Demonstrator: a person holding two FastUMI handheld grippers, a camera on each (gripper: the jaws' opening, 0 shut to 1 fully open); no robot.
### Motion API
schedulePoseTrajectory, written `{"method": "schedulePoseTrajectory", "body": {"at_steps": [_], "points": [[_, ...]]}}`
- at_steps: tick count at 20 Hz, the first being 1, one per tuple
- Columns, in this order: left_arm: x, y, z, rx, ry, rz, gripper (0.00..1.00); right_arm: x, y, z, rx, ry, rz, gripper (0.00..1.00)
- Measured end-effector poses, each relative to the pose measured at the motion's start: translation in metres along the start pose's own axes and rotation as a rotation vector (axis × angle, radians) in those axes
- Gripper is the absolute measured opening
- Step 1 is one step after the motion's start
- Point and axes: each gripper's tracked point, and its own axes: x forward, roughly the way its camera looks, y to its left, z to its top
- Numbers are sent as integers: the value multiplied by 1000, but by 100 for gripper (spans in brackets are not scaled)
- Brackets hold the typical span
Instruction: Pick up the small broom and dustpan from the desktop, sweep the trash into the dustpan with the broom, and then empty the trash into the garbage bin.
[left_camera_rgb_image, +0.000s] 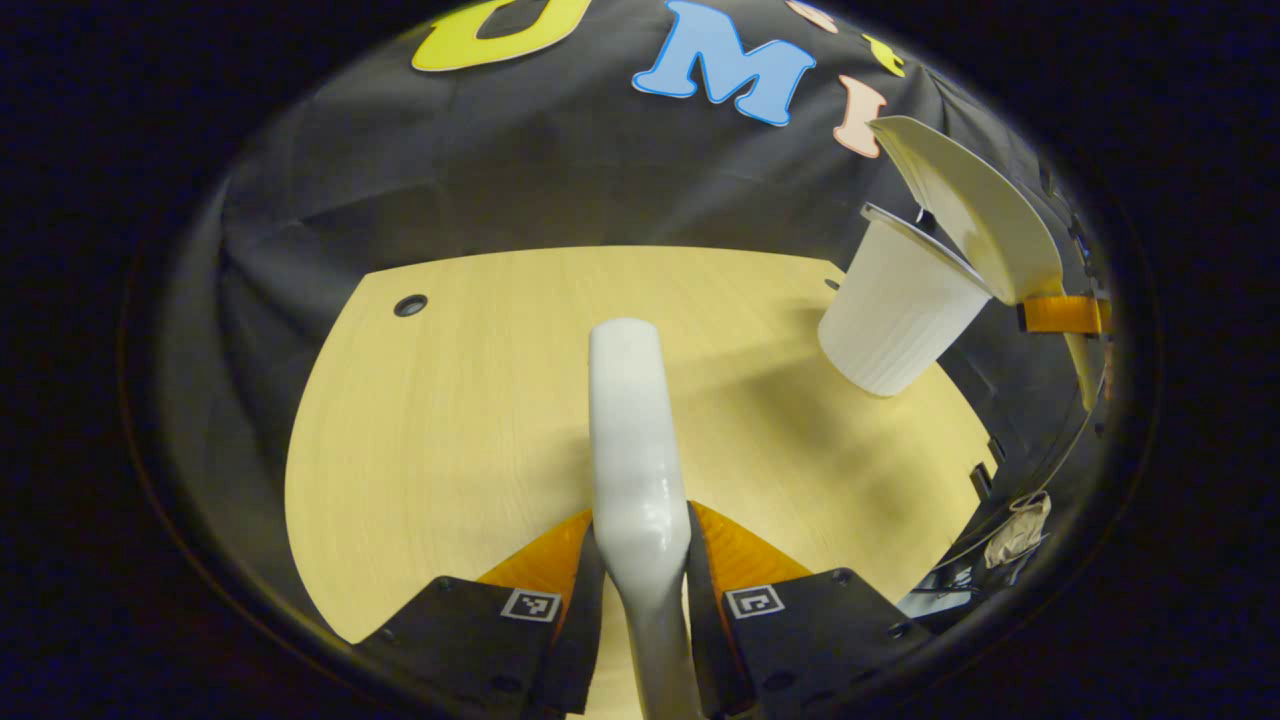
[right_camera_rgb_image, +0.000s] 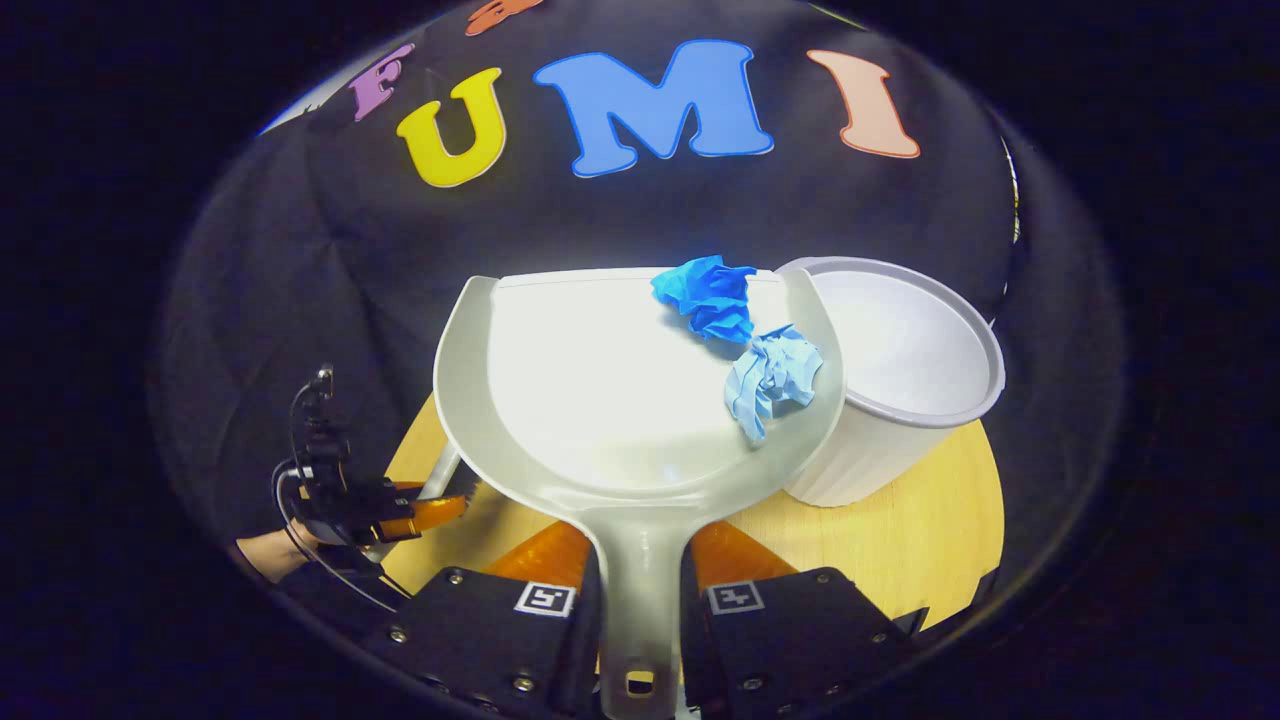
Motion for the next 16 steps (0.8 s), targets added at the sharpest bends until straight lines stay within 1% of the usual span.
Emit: {"method": "schedulePoseTrajectory", "body": {"at_steps": [1, 2, 4, 6, 7, 8, 10, 11, 12, 14, 15, 16], "points": [[-4, 2, -2, -9, 4, 1, 43, 1, -3, 9, 62, -9, 17, 34], [-5, 3, -5, -19, 8, 2, 46, 2, -7, 19, 128, -17, 38, 34], [-5, 5, -10, -34, 16, 4, 43, -6, -11, 33, 251, -43, 79, 34], [-5, 4, -14, -43, 22, 3, 43, -14, -15, 37, 351, -69, 114, 34], [-6, 5, -15, -44, 26, 3, 43, -18, -16, 42, 406, -79, 133, 34], [-5, 5, -14, -40, 28, 2, 46, -21, -17, 49, 464, -90, 157, 33], [-5, 2, -13, -28, 22, 5, 46, -29, -26, 62, 572, -115, 211, 34], [-4, -1, -12, -24, 21, 1, 46, -35, -31, 66, 623, -124, 242, 33], [-5, -5, -12, -18, 21, -5, 43, -38, -31, 73, 681, -137, 275, 34], [-5, -10, -12, -8, 19, -11, 48, -43, -27, 86, 813, -170, 361, 33], [-5, -12, -11, -6, 18, -12, 46, -47, -26, 92, 884, -187, 409, 34], [-5, -13, -10, -6, 17, -14, 46, -51, -28, 99, 949, -202, 455, 34]]}}
